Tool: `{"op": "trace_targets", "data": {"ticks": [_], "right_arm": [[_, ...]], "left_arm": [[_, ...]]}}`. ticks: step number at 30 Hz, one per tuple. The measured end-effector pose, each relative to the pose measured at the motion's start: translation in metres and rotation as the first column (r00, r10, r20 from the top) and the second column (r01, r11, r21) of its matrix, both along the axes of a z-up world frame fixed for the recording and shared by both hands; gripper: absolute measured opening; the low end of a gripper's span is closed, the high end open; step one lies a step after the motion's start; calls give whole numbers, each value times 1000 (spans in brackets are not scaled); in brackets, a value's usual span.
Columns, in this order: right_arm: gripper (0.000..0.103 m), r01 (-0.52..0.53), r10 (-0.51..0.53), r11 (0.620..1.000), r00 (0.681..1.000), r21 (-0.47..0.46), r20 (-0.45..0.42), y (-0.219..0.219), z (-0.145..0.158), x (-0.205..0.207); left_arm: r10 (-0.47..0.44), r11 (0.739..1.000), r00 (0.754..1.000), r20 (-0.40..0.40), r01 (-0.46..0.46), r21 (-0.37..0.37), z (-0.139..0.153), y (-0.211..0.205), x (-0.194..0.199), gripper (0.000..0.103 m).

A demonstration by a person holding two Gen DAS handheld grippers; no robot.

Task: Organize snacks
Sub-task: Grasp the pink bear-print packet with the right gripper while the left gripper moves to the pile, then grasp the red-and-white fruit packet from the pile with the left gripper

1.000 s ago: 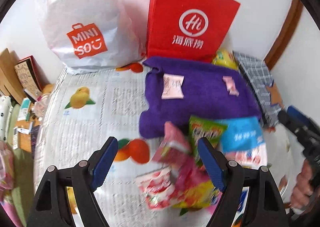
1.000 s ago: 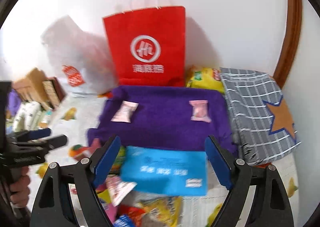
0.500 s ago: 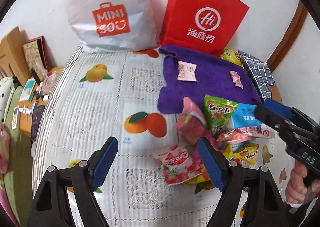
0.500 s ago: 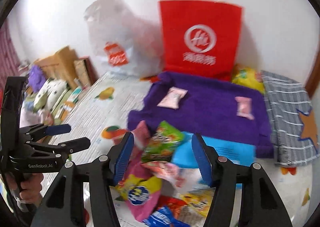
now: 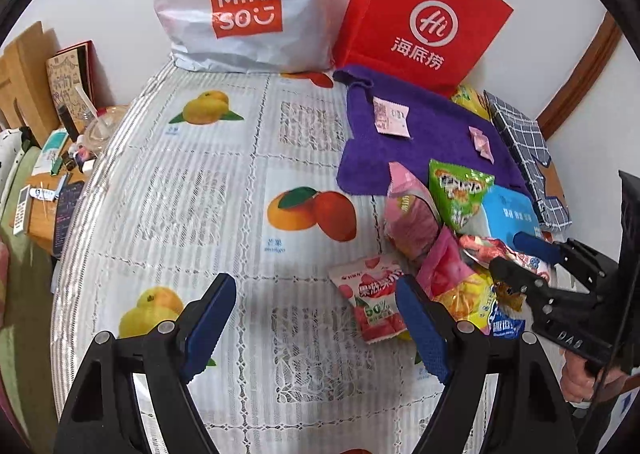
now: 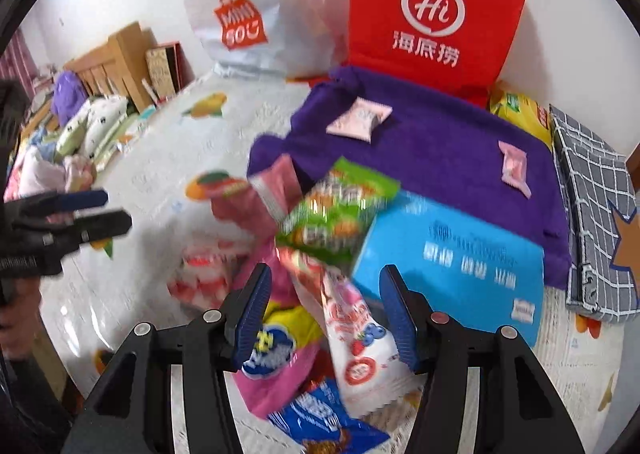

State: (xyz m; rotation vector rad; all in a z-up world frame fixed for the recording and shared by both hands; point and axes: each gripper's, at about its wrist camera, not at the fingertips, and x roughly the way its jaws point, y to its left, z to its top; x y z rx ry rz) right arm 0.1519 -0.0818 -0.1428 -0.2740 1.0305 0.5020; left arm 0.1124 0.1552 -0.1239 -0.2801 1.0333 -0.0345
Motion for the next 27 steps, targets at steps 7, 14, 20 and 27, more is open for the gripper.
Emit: {"op": "trace_targets", "data": {"ticks": [7, 14, 20, 27], "right_arm": [[27, 9, -9, 1000, 1000, 3, -1, -7, -12, -11], [22, 33, -36, 998, 998, 50, 48, -22, -7, -27], [22, 83, -96, 989, 990, 122, 105, -56, 14, -49], [22, 215, -235, 967, 960, 138, 153, -118, 24, -62]], "left_arm": [[-21, 1000, 1000, -13, 21, -2, -6, -7, -1, 80], [-45, 999, 999, -6, 45, 18, -8, -20, -5, 80], [-58, 997, 998, -6, 58, 59, -14, -34, -2, 80], [-79, 993, 996, -42, 82, 90, -40, -55, 8, 80]]}}
